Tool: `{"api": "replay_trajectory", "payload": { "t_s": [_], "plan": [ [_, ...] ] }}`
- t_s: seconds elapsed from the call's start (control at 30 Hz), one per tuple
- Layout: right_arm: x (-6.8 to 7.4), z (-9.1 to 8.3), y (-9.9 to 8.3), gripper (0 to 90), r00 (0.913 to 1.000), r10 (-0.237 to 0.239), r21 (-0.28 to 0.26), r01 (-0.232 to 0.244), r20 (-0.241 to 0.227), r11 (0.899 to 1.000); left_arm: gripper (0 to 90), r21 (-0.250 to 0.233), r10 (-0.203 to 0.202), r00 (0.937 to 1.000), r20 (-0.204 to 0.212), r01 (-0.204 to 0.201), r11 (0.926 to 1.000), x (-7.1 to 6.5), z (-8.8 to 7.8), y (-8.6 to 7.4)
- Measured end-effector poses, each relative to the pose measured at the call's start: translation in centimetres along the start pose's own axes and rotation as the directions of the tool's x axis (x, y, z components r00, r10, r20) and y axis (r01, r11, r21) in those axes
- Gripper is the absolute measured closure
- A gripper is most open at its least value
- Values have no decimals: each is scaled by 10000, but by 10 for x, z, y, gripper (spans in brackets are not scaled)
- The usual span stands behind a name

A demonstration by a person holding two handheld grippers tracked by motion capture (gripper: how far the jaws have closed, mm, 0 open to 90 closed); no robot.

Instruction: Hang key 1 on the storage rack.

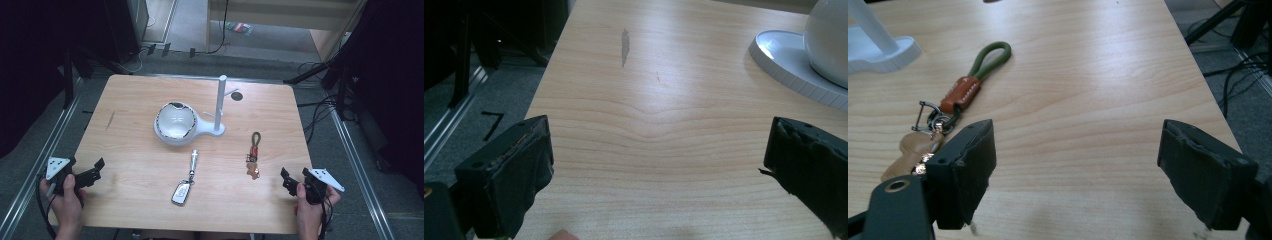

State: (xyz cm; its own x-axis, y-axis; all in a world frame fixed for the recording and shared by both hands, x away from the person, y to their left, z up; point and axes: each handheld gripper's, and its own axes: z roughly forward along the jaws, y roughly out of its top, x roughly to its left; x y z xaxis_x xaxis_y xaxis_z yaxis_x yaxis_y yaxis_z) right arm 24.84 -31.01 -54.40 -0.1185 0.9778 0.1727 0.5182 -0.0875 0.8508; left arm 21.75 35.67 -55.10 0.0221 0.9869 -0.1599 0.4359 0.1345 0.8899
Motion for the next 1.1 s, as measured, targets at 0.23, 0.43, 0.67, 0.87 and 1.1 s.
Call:
{"api": "replay_trajectory", "payload": {
  "t_s": [0.23, 0.43, 0.67, 0.87, 1.1],
  "plan": [
    [5, 5, 3, 162, 9982, -566, 466, 557, 185, 9974, 0, -10, 193, 9998, 55, -193, 9998, -2, -1, -1],
    [12, 3, 9, 151, 9979, -636, 1062, 623, 92, 9924, 0, 112, 336, 9994, 123, -338, 9994, -4, 0, -1],
    [24, 5, 23, 145, 9943, -1063, 1840, 1036, 48, 9775, 0, 192, 559, 9984, 105, -561, 9982, -6, 0, -1],
    [29, 6, 27, 141, 9915, -1291, 2319, 1222, 151, 9650, 0, 315, 776, 9967, 238, -783, 9964, -9, 0, -1],
    [29, 9, 33, 135, 9905, -1344, 3280, 1172, 301, 9374, 0, 296, 545, 9980, 331, -555, 9980, -6, 0, -1]
  ]
}}
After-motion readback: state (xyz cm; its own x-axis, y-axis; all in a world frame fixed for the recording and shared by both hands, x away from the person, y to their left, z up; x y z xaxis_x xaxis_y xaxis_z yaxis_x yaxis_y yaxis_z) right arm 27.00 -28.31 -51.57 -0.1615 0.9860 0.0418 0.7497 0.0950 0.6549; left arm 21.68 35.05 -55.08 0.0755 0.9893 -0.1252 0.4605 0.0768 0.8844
